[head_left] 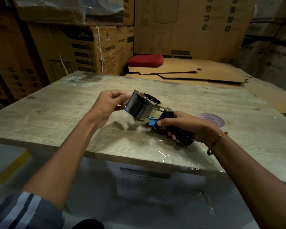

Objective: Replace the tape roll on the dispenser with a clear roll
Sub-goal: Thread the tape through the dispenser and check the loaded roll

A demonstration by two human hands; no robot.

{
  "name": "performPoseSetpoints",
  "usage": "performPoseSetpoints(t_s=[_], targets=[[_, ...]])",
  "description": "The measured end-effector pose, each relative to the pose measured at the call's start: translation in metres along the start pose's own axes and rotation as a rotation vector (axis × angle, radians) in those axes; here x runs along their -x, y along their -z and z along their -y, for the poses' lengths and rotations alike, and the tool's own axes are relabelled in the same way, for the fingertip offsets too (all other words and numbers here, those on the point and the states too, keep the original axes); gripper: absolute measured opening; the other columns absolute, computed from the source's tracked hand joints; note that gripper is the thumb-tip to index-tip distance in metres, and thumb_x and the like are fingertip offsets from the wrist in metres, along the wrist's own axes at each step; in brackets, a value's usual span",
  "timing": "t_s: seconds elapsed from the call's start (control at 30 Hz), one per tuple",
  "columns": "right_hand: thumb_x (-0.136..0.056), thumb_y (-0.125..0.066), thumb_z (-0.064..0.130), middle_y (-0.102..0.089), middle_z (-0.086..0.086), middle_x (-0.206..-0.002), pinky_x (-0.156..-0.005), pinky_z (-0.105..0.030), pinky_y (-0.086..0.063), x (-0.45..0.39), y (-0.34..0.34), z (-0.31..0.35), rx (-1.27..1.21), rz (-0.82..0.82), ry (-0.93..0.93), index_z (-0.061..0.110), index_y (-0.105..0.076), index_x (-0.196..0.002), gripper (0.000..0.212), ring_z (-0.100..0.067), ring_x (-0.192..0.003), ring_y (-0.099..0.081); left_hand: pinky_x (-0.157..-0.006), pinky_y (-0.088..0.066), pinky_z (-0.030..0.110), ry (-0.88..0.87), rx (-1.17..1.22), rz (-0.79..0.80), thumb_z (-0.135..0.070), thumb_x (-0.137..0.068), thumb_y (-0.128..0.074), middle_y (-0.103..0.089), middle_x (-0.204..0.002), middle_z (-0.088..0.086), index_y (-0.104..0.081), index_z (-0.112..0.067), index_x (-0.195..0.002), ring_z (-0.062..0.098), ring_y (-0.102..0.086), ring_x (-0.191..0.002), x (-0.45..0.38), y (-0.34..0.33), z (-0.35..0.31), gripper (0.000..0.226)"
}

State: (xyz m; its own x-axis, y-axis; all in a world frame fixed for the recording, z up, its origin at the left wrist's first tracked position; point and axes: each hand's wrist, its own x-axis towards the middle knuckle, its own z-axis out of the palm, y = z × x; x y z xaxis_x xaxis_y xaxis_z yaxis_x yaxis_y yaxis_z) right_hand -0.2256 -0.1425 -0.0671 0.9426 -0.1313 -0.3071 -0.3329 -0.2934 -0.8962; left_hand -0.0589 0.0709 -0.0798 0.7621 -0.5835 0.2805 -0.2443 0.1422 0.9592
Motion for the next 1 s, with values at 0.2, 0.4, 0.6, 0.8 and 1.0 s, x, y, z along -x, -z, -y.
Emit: performPoseSetpoints(t_s=[0.2, 0.4, 0.6, 0.8, 1.0], targets=[[-0.091, -0.071, 0.035, -0.063, -0.005, -0.066, -0.042, -0.024, -0.05, -0.028, 0.008, -0.006, -0.143, -0.004, 0.018, 0.009, -0.061, -0.114, 0.036, -0.014, -0.049, -0.057, -0.071, -0.057, 0.029, 0.044, 0.11, 0.121, -0.024, -0.078, -0.073, -0.061, -0.1, 0.017, -0.069, -0.015, -0.098, 0.03, -0.05, -0.091, -0.05, 0.004, -0.001, 0.022], [-0.092, -0.068, 0.036, -0.06, -0.007, -0.065, -0.04, -0.023, -0.047, -0.057, 0.027, 0.01, -0.273, 0.027, -0.031, 0.012, -0.063, -0.108, 0.03, -0.013, -0.045, -0.054, -0.064, -0.056, 0.025, 0.074, 0.122, 0.12, -0.023, -0.078, -0.076, -0.06, -0.089, 0.009, -0.071, -0.017, -0.091, 0.017, -0.052, -0.075, -0.103, 0.002, -0.011, 0.015], [-0.088, -0.07, 0.039, -0.059, -0.008, -0.063, -0.038, -0.022, -0.045, -0.054, 0.046, 0.041, -0.394, 0.068, -0.127, 0.006, -0.061, -0.118, 0.046, -0.012, -0.044, -0.053, -0.06, -0.048, 0.021, 0.167, -0.023, 0.141, -0.017, -0.088, -0.07, -0.058, -0.062, -0.003, -0.064, -0.012, -0.089, 0.007, -0.049, -0.055, -0.135, -0.003, -0.046, 0.007], [-0.083, -0.073, 0.039, -0.057, -0.008, -0.062, -0.036, -0.022, -0.043, -0.026, 0.064, 0.08, -0.521, 0.099, -0.231, 0.006, -0.064, -0.108, 0.042, -0.013, -0.043, -0.051, -0.062, -0.042, 0.027, 0.278, -0.122, 0.124, -0.018, -0.089, -0.072, -0.063, -0.068, -0.005, -0.068, -0.02, -0.082, 0.006, -0.051, -0.058, -0.152, -0.021, -0.092, 0.008], [-0.094, -0.067, 0.033, -0.058, -0.009, -0.065, -0.04, -0.024, -0.044, 0.005, 0.085, 0.109, -0.514, 0.055, -0.311, 0.003, -0.062, -0.113, 0.035, -0.016, -0.048, -0.052, -0.054, -0.038, 0.023, 0.366, -0.178, -0.226, -0.03, -0.096, -0.064, -0.054, -0.063, -0.002, -0.069, -0.013, -0.08, 0.008, -0.042, -0.053, -0.164, -0.037, -0.143, 0.024]])
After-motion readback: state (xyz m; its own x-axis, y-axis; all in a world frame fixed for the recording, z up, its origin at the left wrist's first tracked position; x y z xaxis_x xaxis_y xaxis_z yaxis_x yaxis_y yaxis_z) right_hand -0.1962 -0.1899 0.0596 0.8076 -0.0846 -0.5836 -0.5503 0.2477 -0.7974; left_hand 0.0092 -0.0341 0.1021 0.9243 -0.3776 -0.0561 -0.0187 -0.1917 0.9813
